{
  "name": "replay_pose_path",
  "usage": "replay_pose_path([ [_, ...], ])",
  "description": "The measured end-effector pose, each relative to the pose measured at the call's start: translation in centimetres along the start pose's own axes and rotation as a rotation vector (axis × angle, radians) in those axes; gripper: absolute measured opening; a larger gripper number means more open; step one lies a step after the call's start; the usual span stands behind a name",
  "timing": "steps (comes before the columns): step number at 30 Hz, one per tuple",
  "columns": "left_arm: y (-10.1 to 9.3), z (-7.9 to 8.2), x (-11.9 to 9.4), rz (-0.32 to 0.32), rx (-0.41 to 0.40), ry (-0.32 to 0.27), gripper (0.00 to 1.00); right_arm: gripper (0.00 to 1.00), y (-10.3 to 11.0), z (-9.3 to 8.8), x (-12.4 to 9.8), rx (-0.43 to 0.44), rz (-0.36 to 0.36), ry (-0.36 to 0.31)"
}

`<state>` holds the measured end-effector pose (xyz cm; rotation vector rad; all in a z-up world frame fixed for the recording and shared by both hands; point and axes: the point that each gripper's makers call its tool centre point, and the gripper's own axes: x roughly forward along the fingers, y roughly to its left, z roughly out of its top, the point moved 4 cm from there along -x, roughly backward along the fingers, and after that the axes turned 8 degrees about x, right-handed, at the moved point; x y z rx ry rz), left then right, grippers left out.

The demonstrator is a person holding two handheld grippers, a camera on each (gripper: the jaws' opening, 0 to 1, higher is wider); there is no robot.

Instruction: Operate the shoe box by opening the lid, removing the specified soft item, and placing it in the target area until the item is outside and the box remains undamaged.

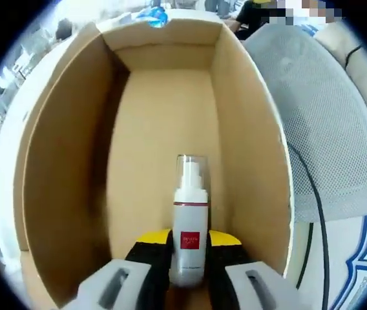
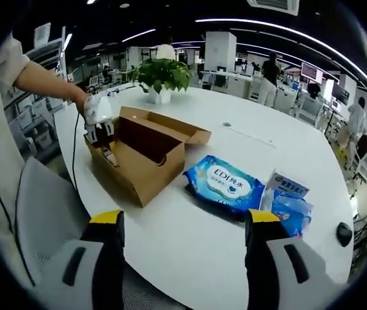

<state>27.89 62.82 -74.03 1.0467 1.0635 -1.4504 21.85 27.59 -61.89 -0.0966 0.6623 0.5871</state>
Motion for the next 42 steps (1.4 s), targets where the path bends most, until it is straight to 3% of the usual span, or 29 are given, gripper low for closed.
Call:
replay_pose_path([
  [7, 0.1, 0.2, -0.2, 0.027, -0.006, -0.003, 0.19, 0.71, 0.1, 0.1, -0.2, 0.025, 0.009, -0.014],
  [22, 0.5, 2.0, -2.0, 0.124, -0.067, -0.066, 0.18, 0.67, 0.6, 0.8, 0.0, 0.058, 0.026, -0.043],
  [42, -0.2, 6.7, -6.2, 0.305, -0.095, -0.210, 0.19, 0.56, 3.2, 2.6, 1.3, 0.143, 0.106, -0.108],
])
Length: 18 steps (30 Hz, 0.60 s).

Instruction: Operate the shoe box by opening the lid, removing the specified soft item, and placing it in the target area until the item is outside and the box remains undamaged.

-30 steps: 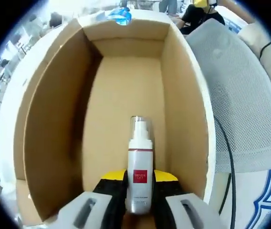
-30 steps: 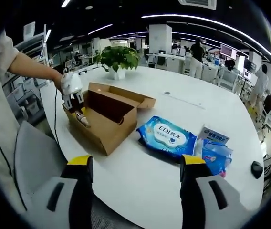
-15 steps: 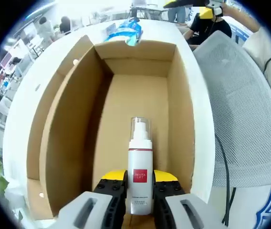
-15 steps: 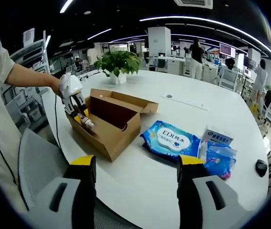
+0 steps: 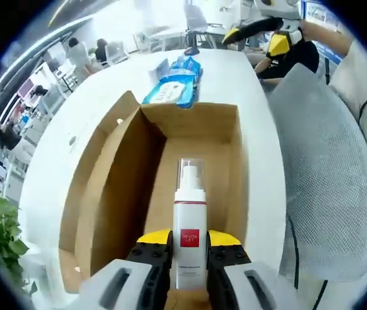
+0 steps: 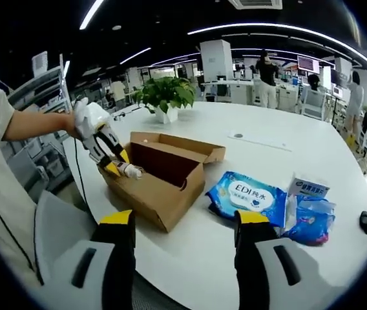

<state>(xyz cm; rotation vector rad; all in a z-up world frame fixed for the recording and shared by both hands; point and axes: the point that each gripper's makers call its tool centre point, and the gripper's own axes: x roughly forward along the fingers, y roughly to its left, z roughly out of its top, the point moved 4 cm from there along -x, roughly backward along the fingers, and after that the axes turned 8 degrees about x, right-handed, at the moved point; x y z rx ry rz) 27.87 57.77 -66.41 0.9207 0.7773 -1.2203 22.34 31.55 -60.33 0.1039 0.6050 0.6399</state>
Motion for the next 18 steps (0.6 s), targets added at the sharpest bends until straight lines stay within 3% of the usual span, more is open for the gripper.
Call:
replay_pose_path([
  [9, -0.5, 2.6, -0.9, 0.080, -0.087, -0.092, 0.19, 0.49, 2.0, 0.9, 1.4, 0.078, 0.056, -0.049],
  [18, -1.6, 5.6, -1.3, 0.154, -0.160, -0.180, 0.19, 0.41, 2.9, 2.8, 2.8, 0.219, 0.087, -0.132],
])
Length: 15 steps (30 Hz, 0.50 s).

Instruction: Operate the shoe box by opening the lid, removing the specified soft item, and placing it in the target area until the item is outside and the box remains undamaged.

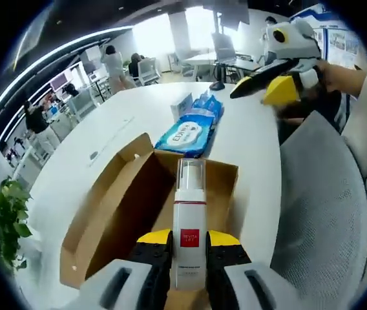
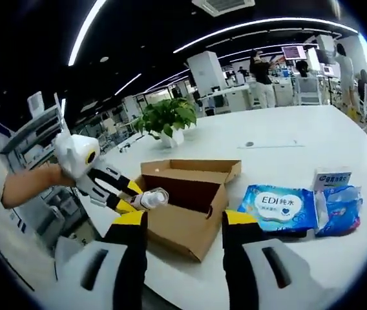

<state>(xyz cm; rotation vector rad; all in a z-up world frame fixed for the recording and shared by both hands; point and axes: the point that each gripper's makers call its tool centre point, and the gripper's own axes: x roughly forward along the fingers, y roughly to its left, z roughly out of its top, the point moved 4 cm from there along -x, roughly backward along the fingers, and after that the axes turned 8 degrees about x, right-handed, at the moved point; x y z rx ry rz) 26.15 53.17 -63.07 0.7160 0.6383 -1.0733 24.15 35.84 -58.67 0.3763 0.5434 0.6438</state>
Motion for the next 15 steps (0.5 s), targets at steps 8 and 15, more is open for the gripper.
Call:
replay_pose_path([
  [8, -1.6, 2.6, 0.5, 0.045, -0.049, -0.091, 0.19, 0.37, 0.8, 0.2, 0.8, 0.099, 0.041, -0.026],
  [15, -3.2, 4.3, 1.1, 0.053, -0.056, -0.138, 0.19, 0.34, 1.4, 0.1, 1.3, 0.183, 0.076, -0.038],
])
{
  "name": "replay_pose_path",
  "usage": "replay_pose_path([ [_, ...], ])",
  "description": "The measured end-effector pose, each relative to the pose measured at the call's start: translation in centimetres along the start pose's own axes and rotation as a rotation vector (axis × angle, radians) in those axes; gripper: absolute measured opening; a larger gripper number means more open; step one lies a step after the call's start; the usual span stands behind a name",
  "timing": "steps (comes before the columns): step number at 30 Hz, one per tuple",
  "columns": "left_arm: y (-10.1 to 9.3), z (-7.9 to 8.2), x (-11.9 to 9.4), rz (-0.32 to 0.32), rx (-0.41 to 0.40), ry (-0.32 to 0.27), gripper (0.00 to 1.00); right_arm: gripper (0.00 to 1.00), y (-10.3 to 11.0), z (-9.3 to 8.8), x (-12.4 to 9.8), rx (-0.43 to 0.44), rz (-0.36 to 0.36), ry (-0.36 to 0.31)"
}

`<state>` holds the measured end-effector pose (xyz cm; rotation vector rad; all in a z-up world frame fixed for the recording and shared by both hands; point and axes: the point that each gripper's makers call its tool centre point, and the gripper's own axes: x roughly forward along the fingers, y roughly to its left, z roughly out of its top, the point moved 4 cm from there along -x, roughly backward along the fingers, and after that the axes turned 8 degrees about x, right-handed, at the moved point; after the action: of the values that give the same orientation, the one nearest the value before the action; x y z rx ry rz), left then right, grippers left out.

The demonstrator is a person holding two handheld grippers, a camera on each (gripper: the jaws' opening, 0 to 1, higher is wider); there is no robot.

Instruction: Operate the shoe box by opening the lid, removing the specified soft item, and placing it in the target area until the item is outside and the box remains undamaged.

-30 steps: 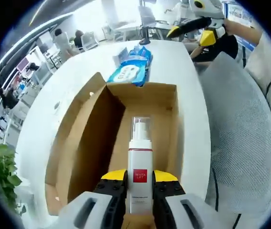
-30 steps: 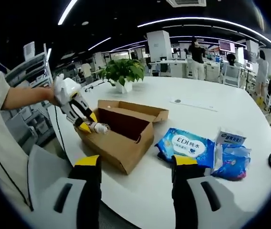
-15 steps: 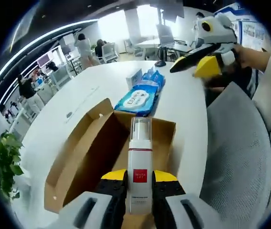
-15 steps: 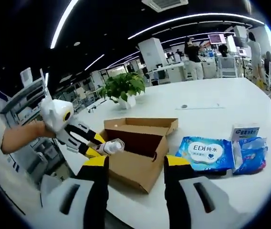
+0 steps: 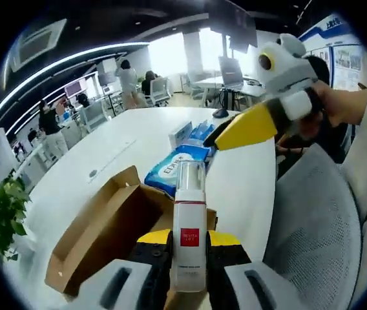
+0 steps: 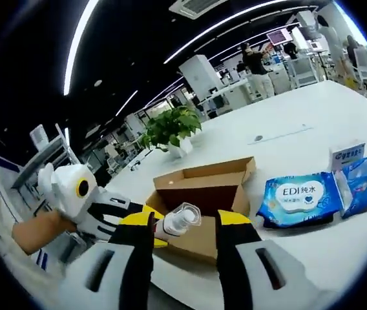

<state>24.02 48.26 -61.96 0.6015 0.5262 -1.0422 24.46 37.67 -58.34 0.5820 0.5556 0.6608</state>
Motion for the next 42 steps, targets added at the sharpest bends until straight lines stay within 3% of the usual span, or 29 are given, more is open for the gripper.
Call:
replay_pose_path([
  [13, -1.0, 1.6, 0.1, 0.025, -0.012, -0.088, 0.19, 0.29, -1.0, -0.6, 0.7, 0.035, -0.023, 0.018],
  [17, -1.1, 1.7, -0.1, 0.018, -0.016, -0.107, 0.18, 0.27, -1.3, -1.0, 1.2, 0.131, 0.001, 0.041],
  [24, -1.0, 1.3, 0.1, 0.008, -0.018, -0.105, 0.18, 0.21, -1.5, -1.0, 1.3, 0.217, 0.021, 0.045],
  [32, -1.3, 1.2, 0.5, -0.009, 0.021, -0.087, 0.18, 0.21, -1.7, -1.4, 1.3, 0.235, 0.017, 0.122],
  [36, -1.3, 0.8, 0.7, -0.014, 0.029, -0.068, 0.19, 0.17, -1.2, -1.1, 1.0, 0.287, 0.064, 0.130],
  [38, -1.3, 0.7, 0.7, -0.015, 0.026, -0.071, 0.19, 0.16, -0.9, -1.0, 0.9, 0.275, 0.070, 0.129],
  [42, -1.7, 0.3, 1.0, -0.019, 0.069, -0.061, 0.19, 0.15, -0.5, -1.5, 0.7, 0.219, 0.058, 0.190],
])
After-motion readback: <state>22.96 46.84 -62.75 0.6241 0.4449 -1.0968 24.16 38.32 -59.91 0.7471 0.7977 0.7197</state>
